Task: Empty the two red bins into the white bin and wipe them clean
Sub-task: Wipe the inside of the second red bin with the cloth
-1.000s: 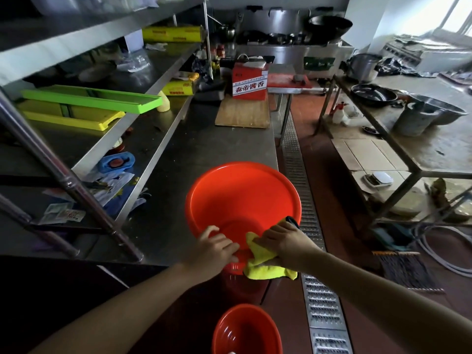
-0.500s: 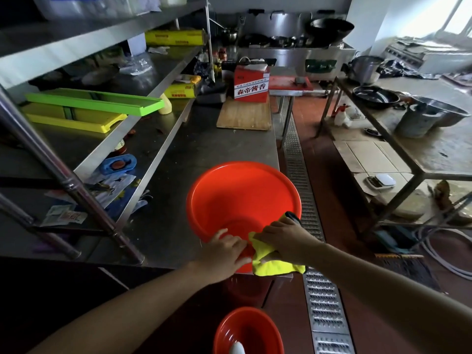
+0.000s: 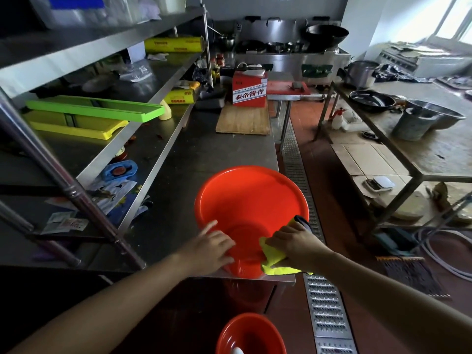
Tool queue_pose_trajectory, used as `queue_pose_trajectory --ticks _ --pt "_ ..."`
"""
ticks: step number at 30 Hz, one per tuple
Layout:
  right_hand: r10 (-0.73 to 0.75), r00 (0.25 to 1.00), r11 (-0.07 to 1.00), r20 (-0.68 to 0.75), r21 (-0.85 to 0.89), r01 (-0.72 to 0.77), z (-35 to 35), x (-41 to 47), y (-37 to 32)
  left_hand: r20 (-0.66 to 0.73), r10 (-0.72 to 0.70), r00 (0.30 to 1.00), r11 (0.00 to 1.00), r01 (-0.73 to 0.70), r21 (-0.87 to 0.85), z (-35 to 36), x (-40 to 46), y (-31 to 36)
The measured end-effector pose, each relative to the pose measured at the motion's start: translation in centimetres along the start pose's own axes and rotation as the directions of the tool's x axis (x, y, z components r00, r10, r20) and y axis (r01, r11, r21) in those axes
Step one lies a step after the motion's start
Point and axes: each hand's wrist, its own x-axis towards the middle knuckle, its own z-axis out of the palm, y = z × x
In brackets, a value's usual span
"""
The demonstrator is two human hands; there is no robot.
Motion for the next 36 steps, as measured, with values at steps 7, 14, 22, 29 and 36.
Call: queue_pose_trajectory --ticks 7,14,22,29,36 --pt "0.029 0.997 0.999 -0.077 0.02 -0.028 0.9 -0.1 -1.2 -0.248 0.038 0.968 0.994 -0.063 -0.094 2.2 0.5 3.5" --pt "0.024 0.998 1.0 0.055 0.006 -0.024 0.1 0.0 0.9 -0.076 -0.005 0.997 0.999 0.009 0.045 0.3 -1.0 -3.0" --pt "-0.009 0.999 0.999 -0.052 0.053 0.011 1.1 0.1 -0.2 -0.122 0.021 0.992 0.999 -0.025 -0.035 2.5 0.2 1.1" --pt "0.009 1.0 0.999 0.002 0.048 -0.009 0.8 0.6 1.2 0.069 -0.049 0.996 0.998 0.046 0.045 -0.4 0.5 -2.7" --pt "0.008 1.0 0.995 -0.025 0.098 -0.005 1.4 0.6 0.0 -0.019 -0.087 0.996 0.98 0.082 -0.18 0.6 2.1 2.6"
